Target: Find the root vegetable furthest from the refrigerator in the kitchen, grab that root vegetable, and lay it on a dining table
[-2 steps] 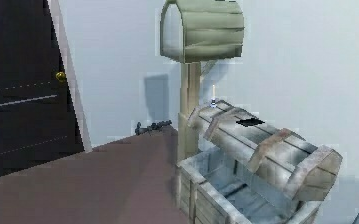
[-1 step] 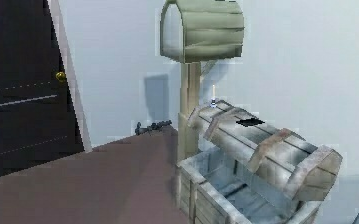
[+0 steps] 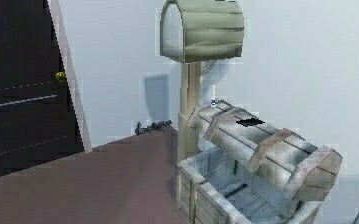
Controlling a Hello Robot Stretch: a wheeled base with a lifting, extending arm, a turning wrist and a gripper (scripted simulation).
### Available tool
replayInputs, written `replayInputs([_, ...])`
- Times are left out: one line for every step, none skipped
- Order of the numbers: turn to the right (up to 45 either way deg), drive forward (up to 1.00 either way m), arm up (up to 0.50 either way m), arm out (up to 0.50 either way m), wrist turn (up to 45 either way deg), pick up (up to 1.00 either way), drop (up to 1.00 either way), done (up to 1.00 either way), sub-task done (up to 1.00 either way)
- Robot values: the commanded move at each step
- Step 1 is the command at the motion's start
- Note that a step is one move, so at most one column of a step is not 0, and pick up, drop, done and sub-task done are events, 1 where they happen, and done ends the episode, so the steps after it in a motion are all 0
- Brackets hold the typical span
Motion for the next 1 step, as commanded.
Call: replayInputs([0.0,0.0,0.0,0.0,0.0,0.0,1.0,0.0,0.0])
